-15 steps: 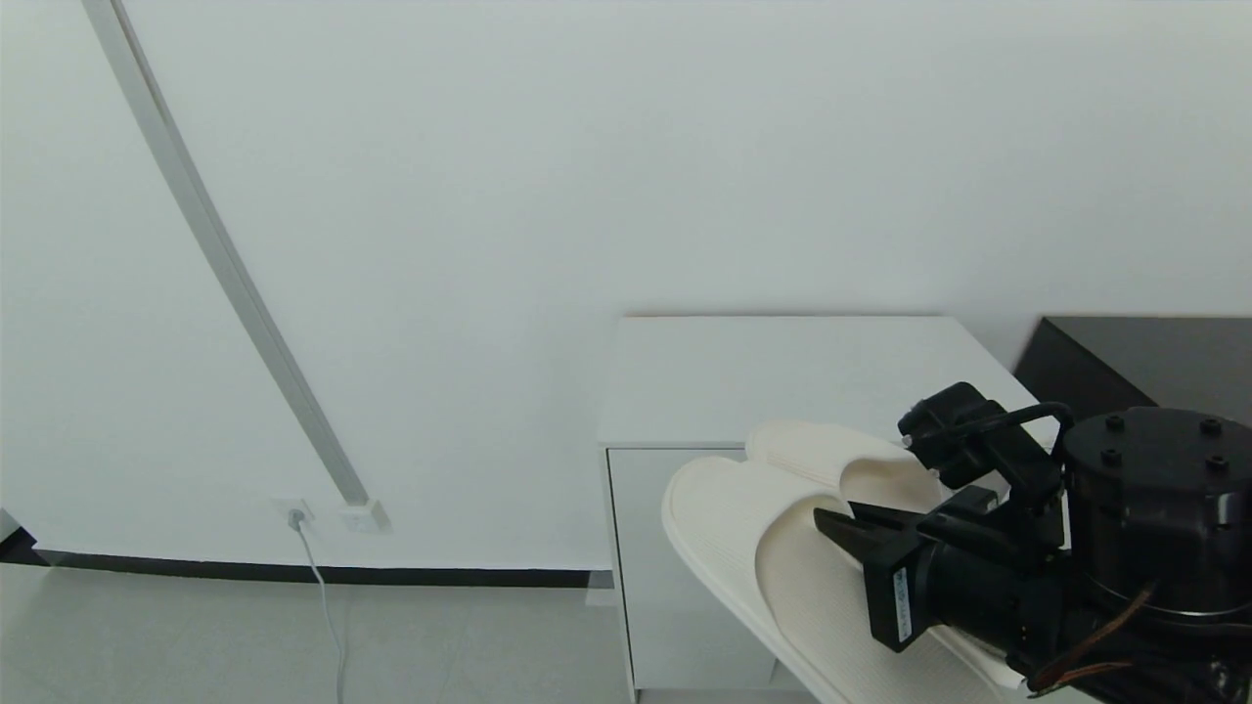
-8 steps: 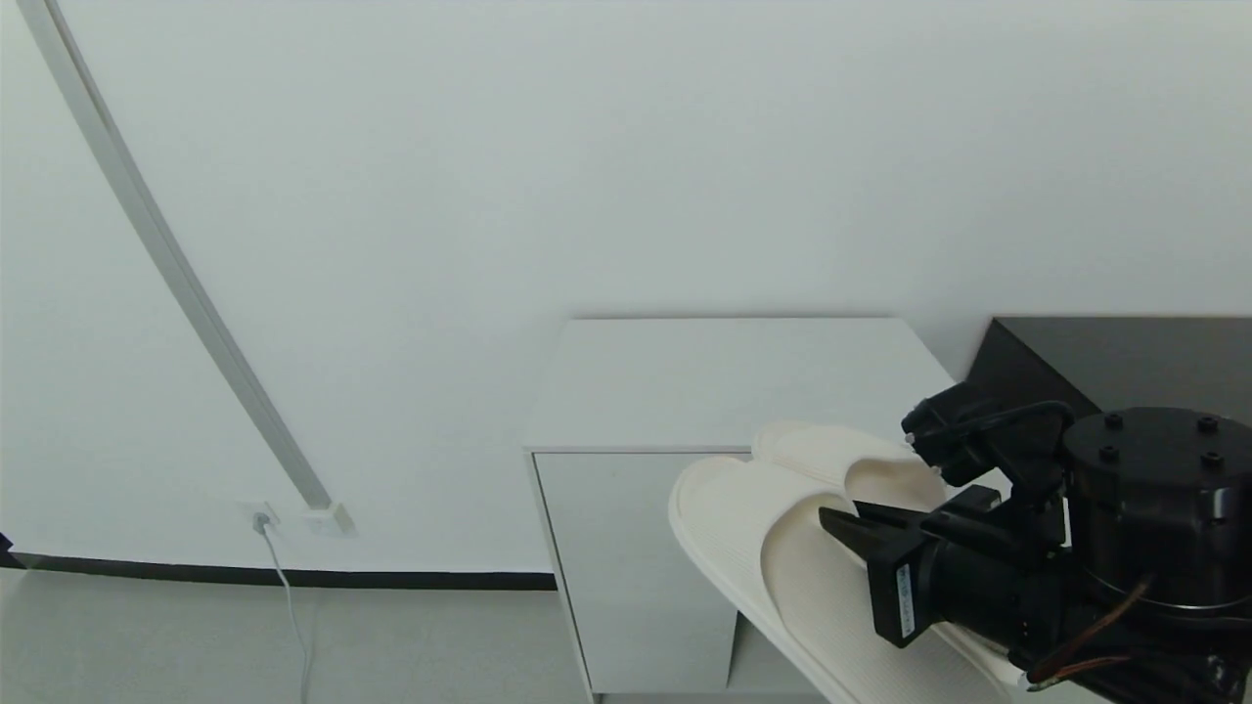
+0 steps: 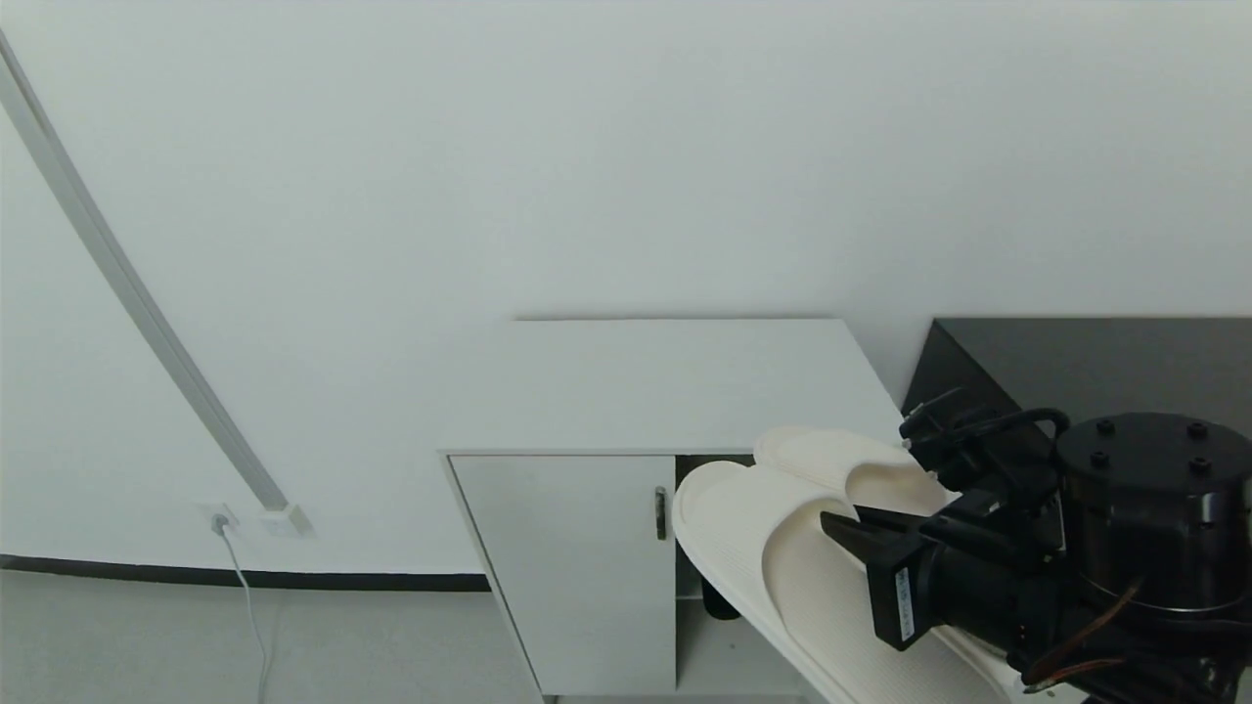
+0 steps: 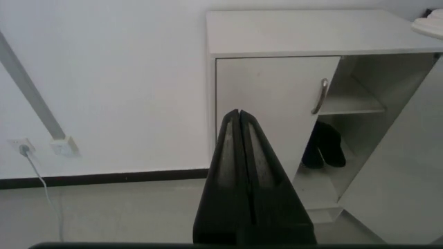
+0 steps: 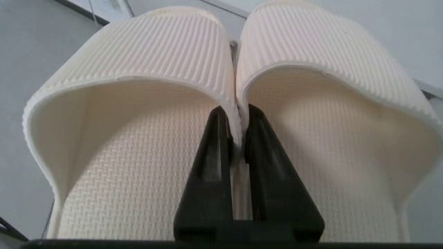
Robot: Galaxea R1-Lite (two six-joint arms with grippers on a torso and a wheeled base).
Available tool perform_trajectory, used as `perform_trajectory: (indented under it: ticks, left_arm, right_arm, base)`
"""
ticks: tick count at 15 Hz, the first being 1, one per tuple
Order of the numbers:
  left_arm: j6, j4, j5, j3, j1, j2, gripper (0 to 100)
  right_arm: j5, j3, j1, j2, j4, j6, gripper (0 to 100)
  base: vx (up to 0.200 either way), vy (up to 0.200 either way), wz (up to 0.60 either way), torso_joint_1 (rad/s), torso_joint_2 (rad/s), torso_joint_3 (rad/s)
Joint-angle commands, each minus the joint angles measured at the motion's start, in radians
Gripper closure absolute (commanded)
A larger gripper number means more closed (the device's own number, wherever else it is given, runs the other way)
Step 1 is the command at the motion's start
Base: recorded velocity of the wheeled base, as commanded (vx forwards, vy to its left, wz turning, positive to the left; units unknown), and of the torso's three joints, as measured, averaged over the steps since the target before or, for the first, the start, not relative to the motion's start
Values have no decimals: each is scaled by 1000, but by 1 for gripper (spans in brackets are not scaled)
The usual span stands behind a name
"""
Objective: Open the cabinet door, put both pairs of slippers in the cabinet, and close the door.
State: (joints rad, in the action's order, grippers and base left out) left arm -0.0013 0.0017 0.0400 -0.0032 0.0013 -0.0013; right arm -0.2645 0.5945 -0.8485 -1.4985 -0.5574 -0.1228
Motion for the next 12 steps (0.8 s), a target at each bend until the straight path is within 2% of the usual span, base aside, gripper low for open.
perform_trajectory:
  ticks: [1, 2, 12]
  left_arm:
    - [1, 0, 0, 0, 0, 1, 100]
    - [0, 0, 0, 0, 0, 1, 100]
    - [-6, 0, 0, 0, 0, 1, 100]
  right_arm:
    - [-1, -2, 0, -3, 1, 0, 100]
    - [-1, -5, 0, -3, 1, 0, 100]
    - [1, -5, 0, -3, 1, 0, 100]
  base:
    - [0, -200, 0, 7, 2, 2]
    - [0, -200, 0, 2, 7, 2]
    - [0, 0, 0, 0, 0, 0]
